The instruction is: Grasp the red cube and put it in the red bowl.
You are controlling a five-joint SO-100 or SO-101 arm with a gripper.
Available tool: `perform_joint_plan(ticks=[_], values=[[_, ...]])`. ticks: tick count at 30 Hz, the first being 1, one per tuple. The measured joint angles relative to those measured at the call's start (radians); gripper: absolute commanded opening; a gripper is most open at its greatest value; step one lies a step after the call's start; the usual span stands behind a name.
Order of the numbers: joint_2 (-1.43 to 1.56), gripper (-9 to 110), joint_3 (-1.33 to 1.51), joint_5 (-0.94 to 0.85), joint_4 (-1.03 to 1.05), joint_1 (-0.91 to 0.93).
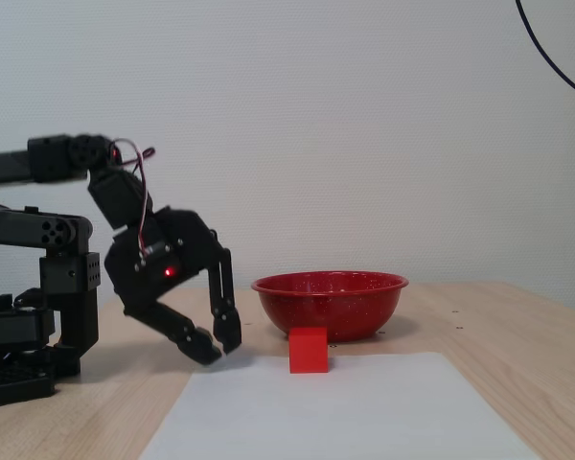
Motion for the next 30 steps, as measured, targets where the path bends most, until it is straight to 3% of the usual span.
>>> perform_joint_plan(ticks=[10,24,30], values=[[-0.232,0,-0.324,0.015,0.127,-0.002],[-0.575,0,-0.594,0.014,0.118,-0.023],[-0.726,6,-0.724,-0.009,0.112,-0.012]])
